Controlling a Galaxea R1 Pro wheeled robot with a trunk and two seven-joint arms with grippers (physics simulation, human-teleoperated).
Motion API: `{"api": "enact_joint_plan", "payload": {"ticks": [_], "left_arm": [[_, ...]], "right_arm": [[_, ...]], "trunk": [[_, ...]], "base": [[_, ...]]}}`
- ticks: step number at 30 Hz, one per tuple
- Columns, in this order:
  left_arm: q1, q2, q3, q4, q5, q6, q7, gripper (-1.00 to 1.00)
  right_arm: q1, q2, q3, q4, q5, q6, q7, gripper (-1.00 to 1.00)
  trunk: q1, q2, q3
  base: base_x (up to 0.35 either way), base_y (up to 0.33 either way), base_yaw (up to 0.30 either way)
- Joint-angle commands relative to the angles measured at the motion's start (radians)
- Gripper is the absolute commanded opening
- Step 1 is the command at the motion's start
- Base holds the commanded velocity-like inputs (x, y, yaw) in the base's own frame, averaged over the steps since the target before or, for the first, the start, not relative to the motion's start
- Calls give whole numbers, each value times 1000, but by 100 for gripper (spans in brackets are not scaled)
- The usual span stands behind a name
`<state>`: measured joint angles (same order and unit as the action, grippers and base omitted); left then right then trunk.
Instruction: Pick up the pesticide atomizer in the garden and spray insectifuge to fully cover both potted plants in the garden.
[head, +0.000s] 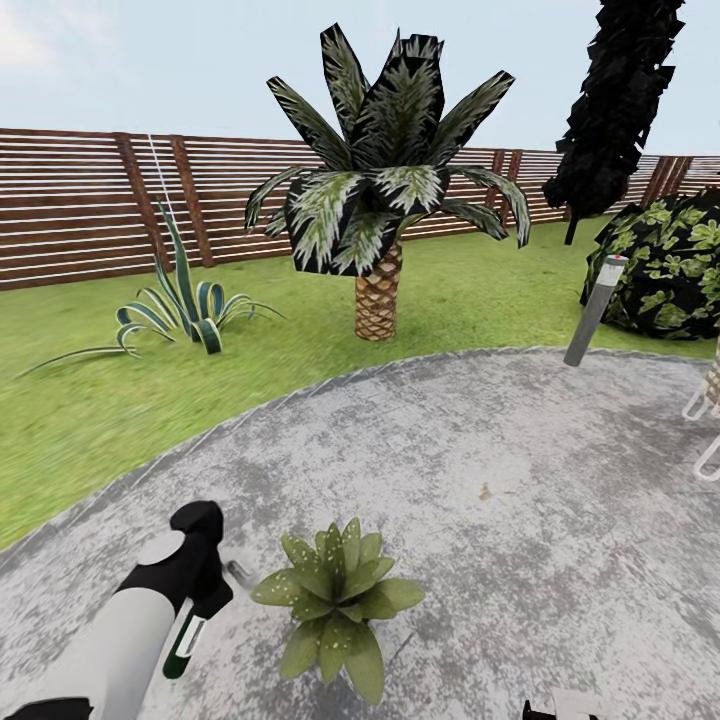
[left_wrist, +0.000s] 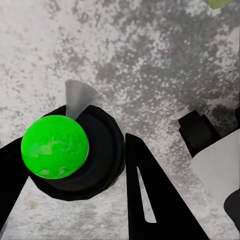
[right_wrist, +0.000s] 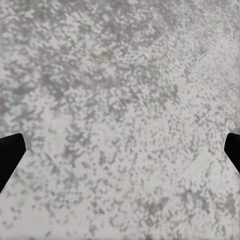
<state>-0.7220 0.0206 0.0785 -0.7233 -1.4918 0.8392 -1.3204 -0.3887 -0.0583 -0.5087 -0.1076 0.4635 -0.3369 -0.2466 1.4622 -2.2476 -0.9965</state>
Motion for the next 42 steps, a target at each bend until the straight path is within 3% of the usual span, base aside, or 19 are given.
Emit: {"api": "enact_joint_plan", "payload": {"ticks": [1, 9, 14, 17, 24, 25, 27, 28, 31, 35, 42], "left_arm": [[0, -3, 2, -3, -8, 9, -10, -100], [11, -14, 1, 8, 1, 9, -14, -100], [44, -1, 6, 8, -1, 8, -11, -100], [96, 2, 5, -4, -3, 4, -8, -100], [119, -4, 9, 8, 4, 4, 82, -100], [125, 1, 16, 8, 4, 4, 85, -100], [148, 8, 113, -4, 6, -1, 108, -100], [150, 7, 143, -4, 12, -6, 122, -100], [153, 4, 220, 6, 62, -63, 208, -100], [156, 2, 243, 12, 146, -114, 344, -100], [168, -1, 271, 13, 203, -121, 386, -100]], "right_arm": [[-1, 0, -8, 2, 11, -4, -3, 100], [-1, 1, -7, 2, 11, -4, -4, 100], [-1, 0, -7, 2, 11, -4, -3, 100], [-1, -3, -7, 2, 12, -3, -3, 100], [-1, -2, -7, 1, 9, -5, -3, 100], [-1, -2, -7, 0, 9, -5, -3, 100], [-1, 0, -7, 1, 10, -5, -4, 100], [-1, 1, -7, 2, 10, -5, -4, 100], [-1, 4, -7, 2, 10, -5, -5, 100], [-1, 6, -7, 2, 10, -5, -5, 100], [-1, 6, -8, 1, 9, -5, -5, 100]], "trunk": [[0, 0, -1], [0, 0, -1], [0, 0, -1], [0, 0, -1], [0, 0, -1], [0, 0, -1], [0, 0, -1], [0, 0, -1], [0, 0, -1], [0, 0, -1], [0, 0, -1]], "base": [[0, 0, 0], [0, 0, 64], [0, 0, 110], [0, 0, 6], [0, 0, 0], [0, 0, 0], [0, 0, 34], [0, 0, 141], [-19, 0, 225], [-181, 0, 269], [-322, -6, 156]]}}
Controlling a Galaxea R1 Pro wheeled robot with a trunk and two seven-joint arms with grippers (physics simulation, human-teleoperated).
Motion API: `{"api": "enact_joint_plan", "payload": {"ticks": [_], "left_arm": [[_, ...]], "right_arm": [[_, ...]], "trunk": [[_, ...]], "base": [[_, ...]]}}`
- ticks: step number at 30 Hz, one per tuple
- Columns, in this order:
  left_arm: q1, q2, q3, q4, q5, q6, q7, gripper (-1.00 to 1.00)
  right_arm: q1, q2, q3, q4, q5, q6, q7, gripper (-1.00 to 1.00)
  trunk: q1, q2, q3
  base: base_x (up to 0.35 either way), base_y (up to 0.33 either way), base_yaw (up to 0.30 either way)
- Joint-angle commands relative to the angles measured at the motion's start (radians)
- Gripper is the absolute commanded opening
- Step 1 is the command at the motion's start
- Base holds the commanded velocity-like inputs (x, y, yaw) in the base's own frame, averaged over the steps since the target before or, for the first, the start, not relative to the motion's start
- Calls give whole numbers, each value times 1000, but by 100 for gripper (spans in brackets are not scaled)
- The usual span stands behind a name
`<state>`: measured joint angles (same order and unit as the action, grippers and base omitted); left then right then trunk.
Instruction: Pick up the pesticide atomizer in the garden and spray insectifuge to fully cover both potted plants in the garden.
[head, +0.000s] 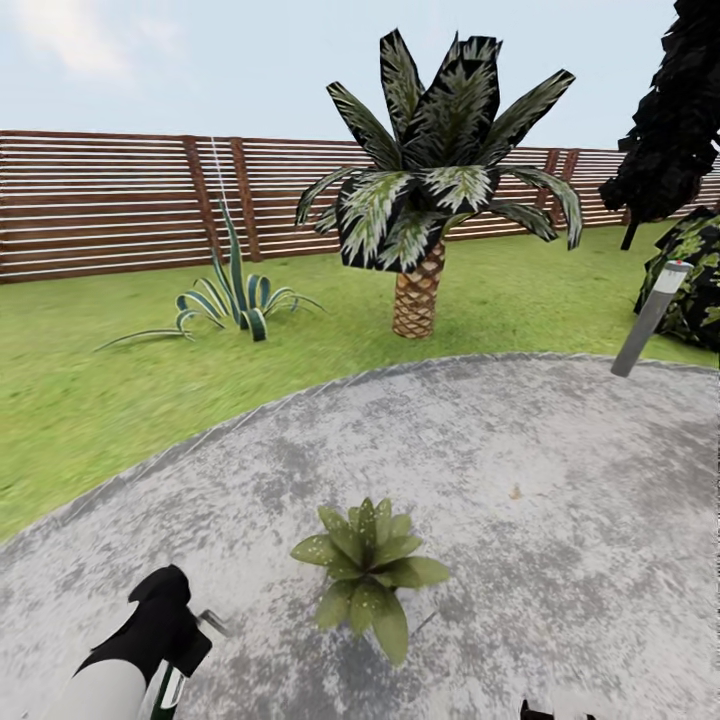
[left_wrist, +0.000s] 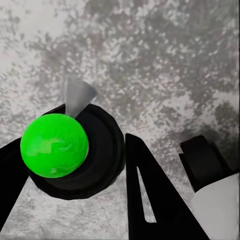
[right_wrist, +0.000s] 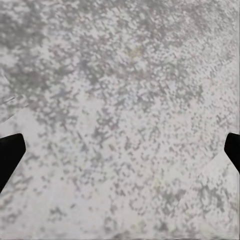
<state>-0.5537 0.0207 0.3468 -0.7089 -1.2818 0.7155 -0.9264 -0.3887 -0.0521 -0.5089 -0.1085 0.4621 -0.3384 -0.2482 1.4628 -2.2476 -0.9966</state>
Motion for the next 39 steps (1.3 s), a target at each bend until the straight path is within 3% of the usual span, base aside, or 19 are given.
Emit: {"api": "enact_joint_plan", "payload": {"ticks": [1, 10, 17, 28, 39], "left_arm": [[1, -3, 3, -1, -4, 3, -7, -100], [3, -13, 3, -4, 1, 4, -6, -100], [3, -57, -2, -3, 0, 4, 16, -100], [3, -71, -2, -4, 1, 4, 45, -100], [3, -76, 0, -9, 1, 4, 45, -100]], "right_arm": [[-1, 0, -8, 2, 10, -4, -3, 100], [-1, 3, -7, 4, 12, -4, -2, 100], [-1, 3, -7, 4, 12, -4, -2, 100], [-1, 3, -7, 4, 12, -4, -3, 100], [-1, 2, -7, 4, 12, -4, -3, 100]], "trunk": [[-1, 0, -1], [-1, 0, -1], [-1, 0, -1], [-1, 0, -1], [-1, 0, -1]], "base": [[-335, -60, 19], [-329, -137, 86], [-121, -264, 270], [210, -250, 275], [282, -207, 22]]}}
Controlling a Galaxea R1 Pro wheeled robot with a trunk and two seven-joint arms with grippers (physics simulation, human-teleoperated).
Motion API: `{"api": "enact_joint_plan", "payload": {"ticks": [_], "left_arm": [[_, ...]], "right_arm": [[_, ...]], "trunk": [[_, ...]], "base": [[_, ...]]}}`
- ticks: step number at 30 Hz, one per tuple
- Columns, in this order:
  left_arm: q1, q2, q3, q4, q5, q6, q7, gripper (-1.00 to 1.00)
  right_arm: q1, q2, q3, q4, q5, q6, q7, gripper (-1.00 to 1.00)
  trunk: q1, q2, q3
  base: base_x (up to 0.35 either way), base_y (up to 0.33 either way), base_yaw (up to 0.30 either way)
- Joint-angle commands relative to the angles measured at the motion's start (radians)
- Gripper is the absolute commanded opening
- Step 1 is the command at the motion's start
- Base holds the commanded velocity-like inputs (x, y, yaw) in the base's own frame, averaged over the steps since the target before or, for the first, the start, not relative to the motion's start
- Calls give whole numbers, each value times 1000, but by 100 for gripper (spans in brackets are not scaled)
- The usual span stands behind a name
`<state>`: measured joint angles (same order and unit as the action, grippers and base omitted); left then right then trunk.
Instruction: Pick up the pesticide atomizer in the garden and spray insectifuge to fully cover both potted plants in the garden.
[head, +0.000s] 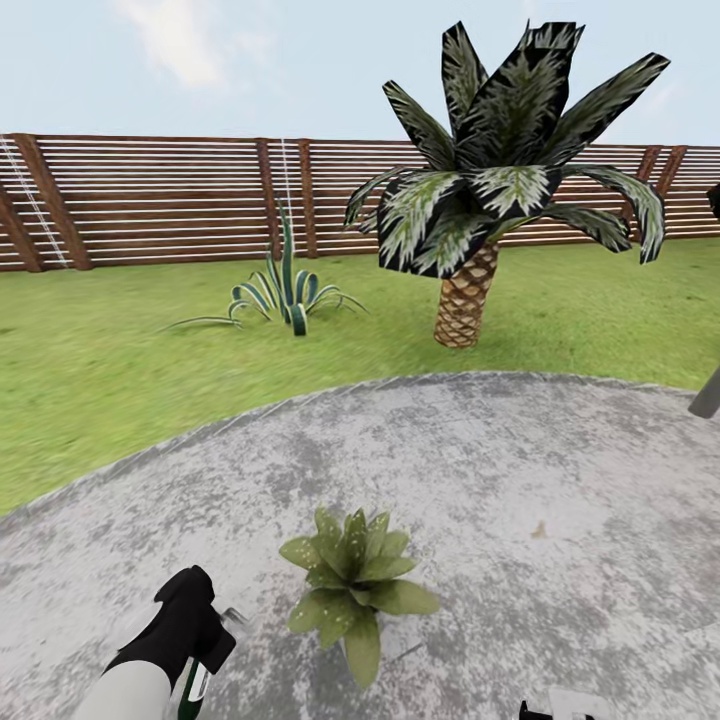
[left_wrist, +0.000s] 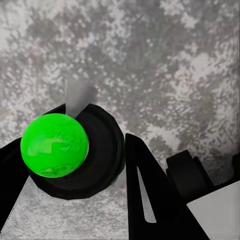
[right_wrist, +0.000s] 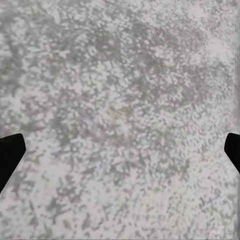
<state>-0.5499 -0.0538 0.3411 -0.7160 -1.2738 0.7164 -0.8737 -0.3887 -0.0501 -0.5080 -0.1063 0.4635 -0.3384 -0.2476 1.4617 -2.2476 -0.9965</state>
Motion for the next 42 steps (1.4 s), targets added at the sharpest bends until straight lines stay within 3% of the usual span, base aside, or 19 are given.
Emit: {"api": "enact_joint_plan", "payload": {"ticks": [1, 11, 25, 28, 30, 31, 34, 42], "left_arm": [[-1, -1, 6, -2, -7, 3, -7, -100], [-1, -1, 5, -1, -8, 3, -7, -100], [2, 4, -10, 10, -15, -12, -15, -100], [1, 16, -56, 13, -17, -12, -23, -100], [-1, 44, -80, 15, -17, -12, -46, -100], [-4, 71, -92, 17, -18, -12, -93, -100], [-7, 99, -119, 9, -21, -14, -173, -100], [-8, 109, -143, 5, -22, -14, -198, -100]], "right_arm": [[-1, 0, -7, 2, 11, -4, -3, 100], [-1, 1, -7, 2, 11, -4, -4, 100], [-1, 0, -7, 2, 11, -4, -3, 100], [-1, -4, -7, 3, 12, -3, -3, 100], [-1, -6, -7, 5, 12, -2, -2, 100], [-1, -6, -7, 5, 12, -1, -2, 100], [-1, -7, -7, 5, 13, -1, -2, 100], [-1, -4, -7, 5, 12, -2, -1, 100]], "trunk": [[0, 0, -1], [0, 0, -1], [0, 0, -1], [0, 0, -1], [0, 0, -1], [0, 0, -1], [0, 0, -1], [0, 0, -1]], "base": [[282, -209, 0], [239, -218, 14], [18, -23, 214], [0, 0, 15], [0, 0, 4], [0, 0, 1], [0, 0, 0], [-27, -19, 0]]}}
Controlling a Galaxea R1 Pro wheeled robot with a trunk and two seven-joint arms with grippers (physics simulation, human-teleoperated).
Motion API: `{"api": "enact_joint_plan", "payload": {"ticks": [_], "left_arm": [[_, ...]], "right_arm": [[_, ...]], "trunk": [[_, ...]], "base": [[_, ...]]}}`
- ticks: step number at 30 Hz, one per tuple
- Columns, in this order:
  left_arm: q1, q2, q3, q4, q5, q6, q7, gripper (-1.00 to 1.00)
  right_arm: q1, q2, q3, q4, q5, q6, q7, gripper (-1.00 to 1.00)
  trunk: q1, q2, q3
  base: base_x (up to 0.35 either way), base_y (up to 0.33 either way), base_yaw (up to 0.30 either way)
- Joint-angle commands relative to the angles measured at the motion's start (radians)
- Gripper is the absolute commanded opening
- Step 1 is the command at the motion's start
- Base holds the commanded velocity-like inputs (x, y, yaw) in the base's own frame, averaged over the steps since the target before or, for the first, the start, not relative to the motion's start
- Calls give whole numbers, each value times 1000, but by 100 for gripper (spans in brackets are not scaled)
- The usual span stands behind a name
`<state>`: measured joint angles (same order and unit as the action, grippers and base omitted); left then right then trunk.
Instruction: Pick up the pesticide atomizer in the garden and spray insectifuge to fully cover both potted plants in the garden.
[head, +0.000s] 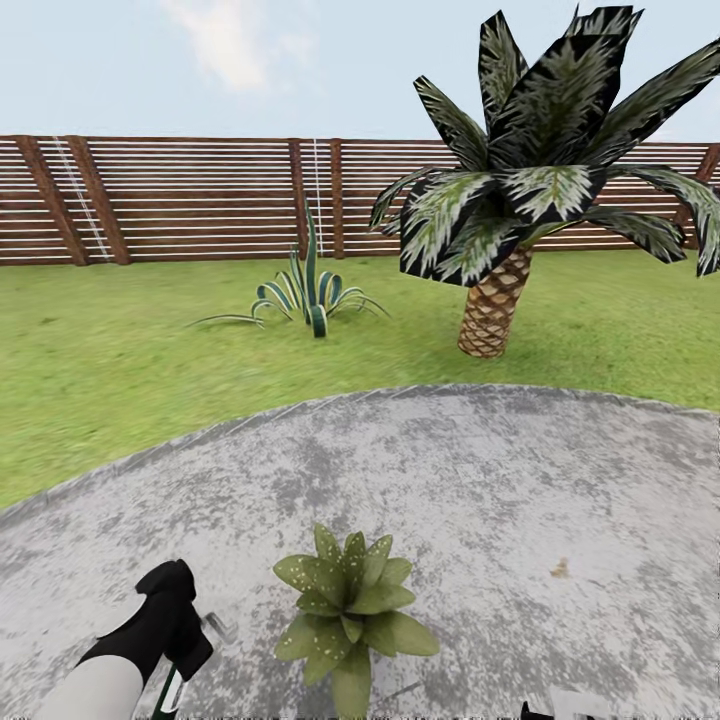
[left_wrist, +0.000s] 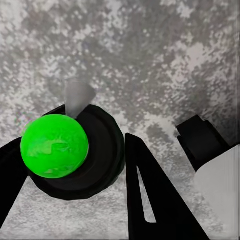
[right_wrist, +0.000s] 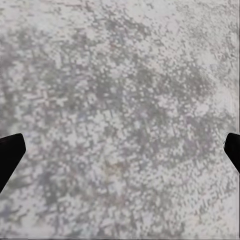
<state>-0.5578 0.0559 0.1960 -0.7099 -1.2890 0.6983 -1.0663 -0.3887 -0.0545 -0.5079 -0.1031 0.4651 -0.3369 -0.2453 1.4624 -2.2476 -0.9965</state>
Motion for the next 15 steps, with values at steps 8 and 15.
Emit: {"api": "enact_joint_plan", "payload": {"ticks": [8, 15], "left_arm": [[-1, -5, 2, 1, -6, 4, -4, -100], [-1, -5, 5, 1, -2, 7, -2, -100]], "right_arm": [[-1, 2, -7, 2, 10, -4, -5, 100], [-1, 2, -7, 2, 10, -4, -5, 100]], "trunk": [[0, 0, -1], [0, 0, -1]], "base": [[-190, -185, 37], [27, -217, 255]]}}
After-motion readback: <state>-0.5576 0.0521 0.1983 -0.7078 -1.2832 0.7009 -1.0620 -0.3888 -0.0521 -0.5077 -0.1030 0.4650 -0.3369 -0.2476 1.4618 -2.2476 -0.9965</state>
